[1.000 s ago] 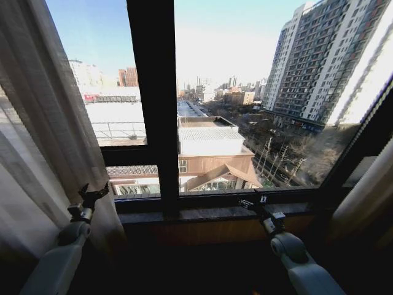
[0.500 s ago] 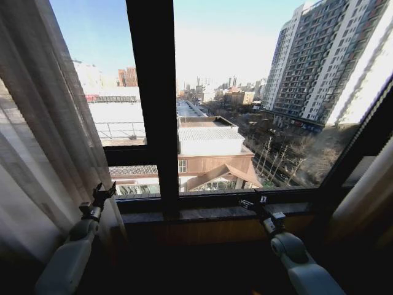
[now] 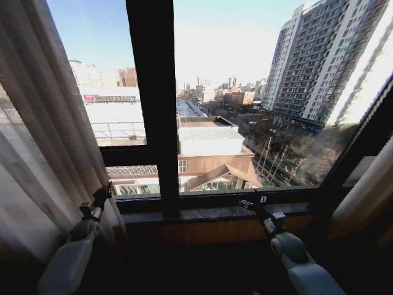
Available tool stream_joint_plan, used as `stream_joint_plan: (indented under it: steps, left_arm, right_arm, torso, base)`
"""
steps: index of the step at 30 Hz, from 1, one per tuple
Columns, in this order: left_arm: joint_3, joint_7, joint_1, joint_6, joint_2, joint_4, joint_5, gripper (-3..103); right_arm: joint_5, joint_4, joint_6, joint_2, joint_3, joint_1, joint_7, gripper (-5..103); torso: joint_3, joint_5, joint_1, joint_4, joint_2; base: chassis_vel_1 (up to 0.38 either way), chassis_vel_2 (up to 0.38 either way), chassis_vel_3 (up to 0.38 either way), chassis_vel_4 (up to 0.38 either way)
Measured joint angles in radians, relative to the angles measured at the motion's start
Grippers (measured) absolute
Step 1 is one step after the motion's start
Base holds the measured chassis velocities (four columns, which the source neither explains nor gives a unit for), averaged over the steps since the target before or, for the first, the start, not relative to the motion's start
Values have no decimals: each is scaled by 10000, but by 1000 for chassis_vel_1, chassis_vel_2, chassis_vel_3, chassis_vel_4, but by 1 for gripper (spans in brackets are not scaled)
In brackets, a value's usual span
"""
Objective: Open the curtains by pulling them apart, changing their state from closed to fully open.
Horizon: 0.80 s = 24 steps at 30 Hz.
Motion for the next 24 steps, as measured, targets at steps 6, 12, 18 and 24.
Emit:
stream_joint_plan:
  steps: [6,12,18,24]
  left_arm:
    - [-173,-52,207,0,-15,-162,-19,0]
    - [-295,-69,374,-42,-9,-222,-36,0]
    - [-375,-79,458,-87,108,-227,-99,0]
    - [-416,-99,541,-115,129,-316,-147,0]
  right_arm:
    - [0,0,0,0,0,0,-1,100]
    - [0,0,0,0,0,0,0,100]
    - [0,0,0,0,0,0,0,100]
    - [0,0,0,0,1,0,-1,100]
  torso:
    - [0,0,0,0,0]
    - [0,0,0,-1,0]
    - [0,1,0,-1,0]
    - [0,-3,0,0,0]
  base:
    - [0,0,0,0]
    - [0,0,0,0]
    - [57,58,-54,-59]
    - [187,177,-181,-200]
